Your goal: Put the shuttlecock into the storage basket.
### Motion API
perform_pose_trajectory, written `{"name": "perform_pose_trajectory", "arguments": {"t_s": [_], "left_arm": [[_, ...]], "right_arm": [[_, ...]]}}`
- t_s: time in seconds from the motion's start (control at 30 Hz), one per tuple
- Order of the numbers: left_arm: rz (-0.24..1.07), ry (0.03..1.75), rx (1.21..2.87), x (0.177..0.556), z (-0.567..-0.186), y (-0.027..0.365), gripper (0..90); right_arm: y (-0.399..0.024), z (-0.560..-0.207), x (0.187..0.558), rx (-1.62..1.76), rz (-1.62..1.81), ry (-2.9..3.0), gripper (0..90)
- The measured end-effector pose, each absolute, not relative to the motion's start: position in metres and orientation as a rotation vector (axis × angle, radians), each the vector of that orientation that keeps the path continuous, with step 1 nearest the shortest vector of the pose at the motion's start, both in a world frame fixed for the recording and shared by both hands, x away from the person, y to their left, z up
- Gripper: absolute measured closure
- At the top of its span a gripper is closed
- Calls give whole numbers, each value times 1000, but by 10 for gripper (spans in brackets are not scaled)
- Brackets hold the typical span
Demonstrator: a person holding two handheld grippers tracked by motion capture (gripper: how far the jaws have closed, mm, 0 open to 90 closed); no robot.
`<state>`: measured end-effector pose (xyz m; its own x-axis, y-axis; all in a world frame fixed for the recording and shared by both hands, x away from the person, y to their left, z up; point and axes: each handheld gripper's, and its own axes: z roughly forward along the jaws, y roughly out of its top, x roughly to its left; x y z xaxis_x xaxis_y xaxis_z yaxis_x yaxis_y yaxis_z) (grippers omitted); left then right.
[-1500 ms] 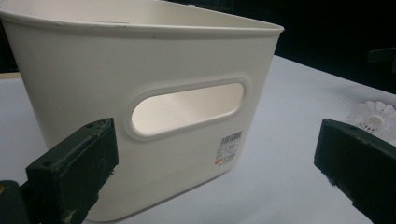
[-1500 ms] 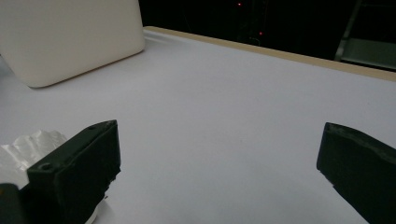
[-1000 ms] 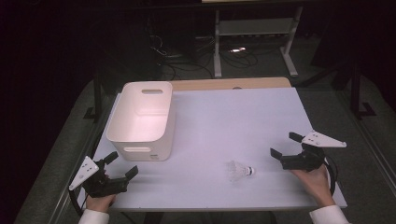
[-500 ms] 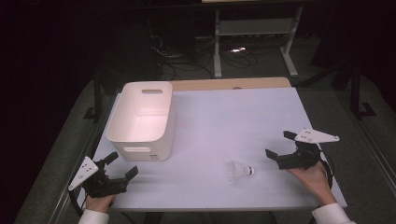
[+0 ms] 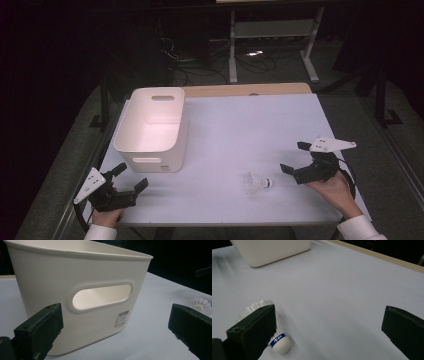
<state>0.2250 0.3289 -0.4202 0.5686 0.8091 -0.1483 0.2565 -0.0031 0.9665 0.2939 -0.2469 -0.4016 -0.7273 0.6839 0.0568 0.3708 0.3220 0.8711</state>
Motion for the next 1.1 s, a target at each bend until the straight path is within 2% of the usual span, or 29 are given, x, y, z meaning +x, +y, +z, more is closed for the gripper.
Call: {"name": "perform_pose_trajectory", "arguments": {"t_s": [1.1], "left_arm": [[548, 942, 1538, 224, -421, 328, 0]], "right_arm": [[-226, -390, 302, 777, 1283, 2546, 0]]}}
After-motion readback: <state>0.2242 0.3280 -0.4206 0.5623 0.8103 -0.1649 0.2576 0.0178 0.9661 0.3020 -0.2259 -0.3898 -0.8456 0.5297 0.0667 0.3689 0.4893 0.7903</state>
